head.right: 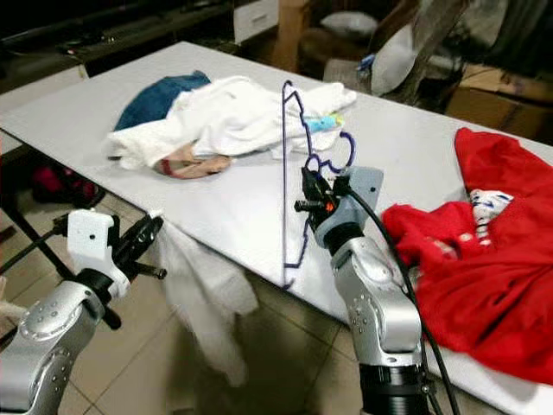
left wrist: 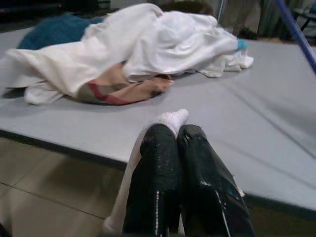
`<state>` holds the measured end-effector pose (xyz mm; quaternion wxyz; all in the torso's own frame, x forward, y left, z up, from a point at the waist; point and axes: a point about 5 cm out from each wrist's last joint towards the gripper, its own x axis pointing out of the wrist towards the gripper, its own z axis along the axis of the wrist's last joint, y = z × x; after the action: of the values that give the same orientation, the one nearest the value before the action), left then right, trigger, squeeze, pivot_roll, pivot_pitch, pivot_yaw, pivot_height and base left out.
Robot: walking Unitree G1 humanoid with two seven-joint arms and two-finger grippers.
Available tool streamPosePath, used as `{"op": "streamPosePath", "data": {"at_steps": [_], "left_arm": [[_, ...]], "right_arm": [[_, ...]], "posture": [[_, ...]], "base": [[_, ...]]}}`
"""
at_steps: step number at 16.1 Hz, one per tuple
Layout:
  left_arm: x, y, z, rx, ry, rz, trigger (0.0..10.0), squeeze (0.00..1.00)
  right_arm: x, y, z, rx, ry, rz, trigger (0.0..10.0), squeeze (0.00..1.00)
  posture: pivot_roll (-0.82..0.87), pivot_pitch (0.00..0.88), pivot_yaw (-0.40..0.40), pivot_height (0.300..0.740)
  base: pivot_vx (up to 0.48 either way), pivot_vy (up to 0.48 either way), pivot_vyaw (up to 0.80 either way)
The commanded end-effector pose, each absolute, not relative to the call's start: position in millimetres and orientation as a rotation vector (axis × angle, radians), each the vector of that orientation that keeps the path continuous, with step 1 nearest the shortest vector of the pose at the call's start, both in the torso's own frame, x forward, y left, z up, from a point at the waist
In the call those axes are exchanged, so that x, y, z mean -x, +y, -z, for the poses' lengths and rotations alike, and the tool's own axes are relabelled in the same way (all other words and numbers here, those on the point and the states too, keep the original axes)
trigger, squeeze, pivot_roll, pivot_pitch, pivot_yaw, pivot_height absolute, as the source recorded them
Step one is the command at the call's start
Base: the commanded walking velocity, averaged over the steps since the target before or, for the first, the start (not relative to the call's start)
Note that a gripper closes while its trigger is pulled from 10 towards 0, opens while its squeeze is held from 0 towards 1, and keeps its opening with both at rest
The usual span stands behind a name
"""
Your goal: Hang hanger
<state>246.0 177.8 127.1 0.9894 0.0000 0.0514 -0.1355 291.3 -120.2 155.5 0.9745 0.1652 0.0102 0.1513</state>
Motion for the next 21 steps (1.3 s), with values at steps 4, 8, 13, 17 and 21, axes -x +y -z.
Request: {"op": "streamPosePath", "data": {"at_steps": [4, 8, 13, 17, 21], "left_arm": [[-247, 182, -129, -0.009, 0.1, 0.278, 10.0, 0.0], [-250, 173, -128, -0.048, 0.102, 0.328, 10.0, 0.0], [-253, 172, -127, -0.038, 0.102, 0.33, 10.0, 0.0], [-255, 173, -127, -0.02, 0.103, 0.331, 10.0, 0.0], [-258, 176, -128, -0.006, 0.104, 0.32, 10.0, 0.0]], "right_arm": [[-286, -124, -149, -0.311, 0.066, -0.277, 10.0, 0.0], [-282, -129, -149, -0.303, 0.068, -0.241, 10.0, 0.0], [-281, -129, -149, -0.279, 0.074, -0.247, 10.0, 0.0], [-280, -126, -153, -0.241, 0.067, -0.277, 10.0, 0.0], [-279, -119, -160, -0.225, 0.033, -0.352, 10.0, 0.0]], "posture": [[0.04, 0.0, 0.016, 0.74], [0.03, 0.0, 0.027, 0.74], [0.01, 0.0, 0.032, 0.74], [0.01, 0.0, 0.04, 0.74], [0.01, 0.0, 0.045, 0.74]], "base": [[0.0, 0.361, -0.33], [0.0, -0.169, -0.8], [0.0, -0.48, -0.8], [0.0, -0.36, -0.8], [0.0, 0.48, -0.19]]}}
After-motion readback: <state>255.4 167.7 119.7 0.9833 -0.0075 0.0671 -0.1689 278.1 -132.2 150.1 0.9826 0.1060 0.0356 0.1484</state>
